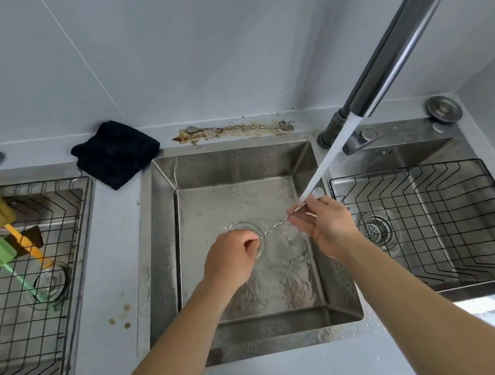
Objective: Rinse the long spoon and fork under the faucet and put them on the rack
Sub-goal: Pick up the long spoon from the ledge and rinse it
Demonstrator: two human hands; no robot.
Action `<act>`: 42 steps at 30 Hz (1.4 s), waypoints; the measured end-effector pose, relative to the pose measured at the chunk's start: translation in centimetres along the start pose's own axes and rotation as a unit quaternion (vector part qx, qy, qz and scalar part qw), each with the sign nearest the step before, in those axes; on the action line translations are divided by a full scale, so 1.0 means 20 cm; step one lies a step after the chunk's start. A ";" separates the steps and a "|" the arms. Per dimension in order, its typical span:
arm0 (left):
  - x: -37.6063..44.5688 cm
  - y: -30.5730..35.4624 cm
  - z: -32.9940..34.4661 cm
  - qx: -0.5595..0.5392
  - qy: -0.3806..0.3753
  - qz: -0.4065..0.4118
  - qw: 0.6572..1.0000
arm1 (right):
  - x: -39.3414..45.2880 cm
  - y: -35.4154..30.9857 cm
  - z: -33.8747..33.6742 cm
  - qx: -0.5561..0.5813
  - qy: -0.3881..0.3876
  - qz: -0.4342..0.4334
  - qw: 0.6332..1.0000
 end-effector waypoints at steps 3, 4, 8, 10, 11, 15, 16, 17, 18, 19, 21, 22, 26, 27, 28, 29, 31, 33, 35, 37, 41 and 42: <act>-0.02 0.06 -0.06 0.031 0.083 0.030 0.996 | 0.00 -0.01 -0.01 0.014 0.016 -0.007 1.000; -0.03 0.08 -0.08 0.031 0.112 0.046 0.992 | -0.01 -0.01 -0.01 0.020 0.021 -0.007 1.000; -0.07 0.17 -0.05 -0.078 0.108 0.067 0.989 | -0.01 -0.02 0.00 0.030 0.037 -0.011 0.999; -0.09 0.19 0.01 -0.204 0.074 0.013 0.976 | -0.01 -0.02 0.01 0.037 0.046 -0.010 0.998; -0.08 0.19 0.05 -0.280 0.061 -0.034 0.957 | -0.02 -0.03 0.01 0.045 0.050 -0.010 0.998; 0.00 0.20 0.26 -0.582 0.036 -0.190 0.790 | -0.03 -0.04 0.02 0.097 0.055 -0.012 0.994; 0.04 0.22 0.29 -0.626 0.037 -0.188 0.756 | -0.04 -0.04 0.01 0.101 0.054 -0.013 0.993; 0.07 0.24 0.30 -0.664 0.044 -0.184 0.723 | -0.04 -0.05 0.01 0.101 0.053 -0.014 0.993; 0.11 0.26 0.31 -0.697 0.054 -0.183 0.692 | -0.05 -0.05 0.01 0.099 0.051 -0.017 0.994; 0.13 0.27 0.31 -0.721 0.068 -0.186 0.664 | -0.05 -0.05 0.01 0.096 0.050 -0.020 0.994; 0.16 0.29 0.29 -0.743 0.091 -0.189 0.636 | -0.05 -0.06 0.00 0.094 0.050 -0.026 0.994; 0.17 0.30 0.28 -0.748 0.101 -0.190 0.628 | -0.05 -0.06 0.00 0.094 0.049 -0.030 0.994; 0.19 0.31 0.28 -0.769 0.131 -0.188 0.597 | -0.06 -0.03 -0.02 0.110 0.038 -0.034 0.993; 0.19 0.31 0.28 -0.769 0.136 -0.191 0.595 | -0.06 -0.02 -0.02 0.113 0.039 -0.034 0.992; 0.19 0.31 0.29 -0.767 0.139 -0.195 0.595 | -0.06 -0.02 -0.03 0.115 0.041 -0.034 0.992; 0.19 0.31 0.30 -0.768 0.140 -0.200 0.593 | -0.07 -0.01 -0.03 0.116 0.044 -0.035 0.992; 0.19 0.31 0.33 -0.769 0.137 -0.215 0.586 | -0.09 0.00 -0.04 0.114 0.062 -0.034 0.991; 0.19 0.33 0.36 -0.768 0.132 -0.228 0.584 | -0.11 0.01 -0.06 0.113 0.085 -0.031 0.990; 0.19 0.33 0.39 -0.758 0.135 -0.246 0.589 | -0.12 0.03 -0.07 0.113 0.097 -0.029 0.988; 0.19 0.34 0.41 -0.746 0.134 -0.257 0.600 | -0.12 0.06 -0.08 0.113 0.097 -0.025 0.988; 0.20 0.36 0.42 -0.729 0.132 -0.264 0.618 | -0.15 0.10 -0.06 0.121 0.079 -0.011 0.989; 0.20 0.37 0.42 -0.727 0.124 -0.262 0.622 | -0.16 0.10 -0.05 0.120 0.076 -0.008 0.990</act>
Point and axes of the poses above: each hand's wrist, its own x-axis towards the middle knuckle, its own z-axis out of the palm, y = z × x, the point moved 7 cm from there along x, towards the middle knuckle, and after that the axes turned 9 degrees about -y, right-handed, at the moved point
